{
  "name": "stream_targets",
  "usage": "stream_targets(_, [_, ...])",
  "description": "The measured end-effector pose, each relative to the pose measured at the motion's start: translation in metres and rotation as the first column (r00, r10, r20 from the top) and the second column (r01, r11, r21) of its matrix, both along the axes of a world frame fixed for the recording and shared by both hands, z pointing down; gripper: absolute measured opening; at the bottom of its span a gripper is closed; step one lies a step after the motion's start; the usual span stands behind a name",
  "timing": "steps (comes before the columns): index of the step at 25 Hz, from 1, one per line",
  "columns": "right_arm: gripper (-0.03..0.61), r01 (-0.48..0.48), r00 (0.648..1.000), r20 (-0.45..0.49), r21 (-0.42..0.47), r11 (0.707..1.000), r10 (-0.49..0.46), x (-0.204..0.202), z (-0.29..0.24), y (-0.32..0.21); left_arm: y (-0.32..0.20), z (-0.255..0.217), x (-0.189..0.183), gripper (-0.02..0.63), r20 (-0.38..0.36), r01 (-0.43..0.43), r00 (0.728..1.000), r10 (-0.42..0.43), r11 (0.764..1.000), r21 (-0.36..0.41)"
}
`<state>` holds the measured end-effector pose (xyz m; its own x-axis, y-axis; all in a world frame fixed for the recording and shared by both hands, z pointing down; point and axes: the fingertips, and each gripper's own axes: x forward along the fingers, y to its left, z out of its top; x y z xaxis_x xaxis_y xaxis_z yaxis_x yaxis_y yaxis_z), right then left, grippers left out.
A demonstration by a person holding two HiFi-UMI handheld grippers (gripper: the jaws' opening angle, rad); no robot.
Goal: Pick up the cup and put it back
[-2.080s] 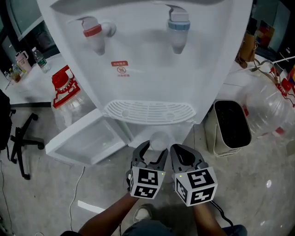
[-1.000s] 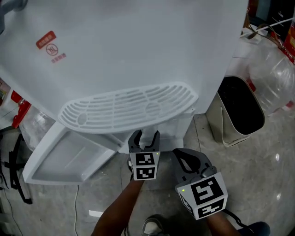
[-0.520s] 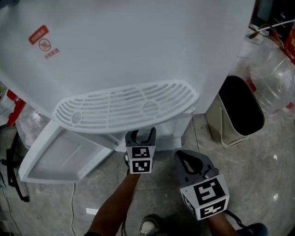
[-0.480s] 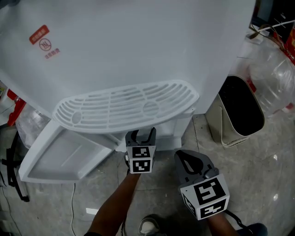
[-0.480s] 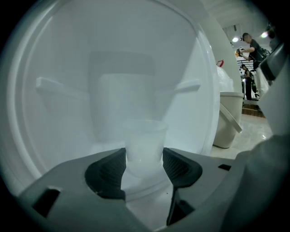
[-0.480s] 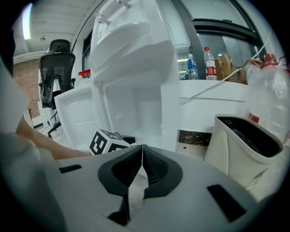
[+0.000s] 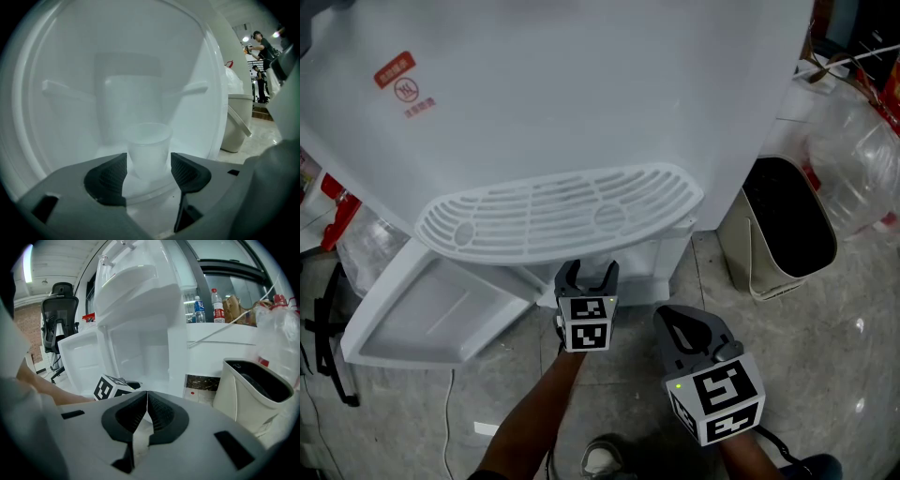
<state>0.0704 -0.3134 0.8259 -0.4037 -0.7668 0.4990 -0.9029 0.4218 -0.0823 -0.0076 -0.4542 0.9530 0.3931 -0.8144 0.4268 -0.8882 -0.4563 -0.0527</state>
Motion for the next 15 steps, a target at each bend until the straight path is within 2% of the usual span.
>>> stream_targets(9, [0.021,0.010,1.000,0.007,0.011,1.000,-0.010,-0.003,-0.008,0.004,0.015,-0.005,-0.006,0.285,-0.027,0.022,0.999,-0.022,0.999,-0.026])
stream_targets(15, [0.021,0.021,1.000,0.022,0.024,0.999,-0.021,-0.008,-0.015,0.010,0.039,-0.019,-0.013,0.284,-0.006,0.016,1.000,-0.016,1.000,-0.016])
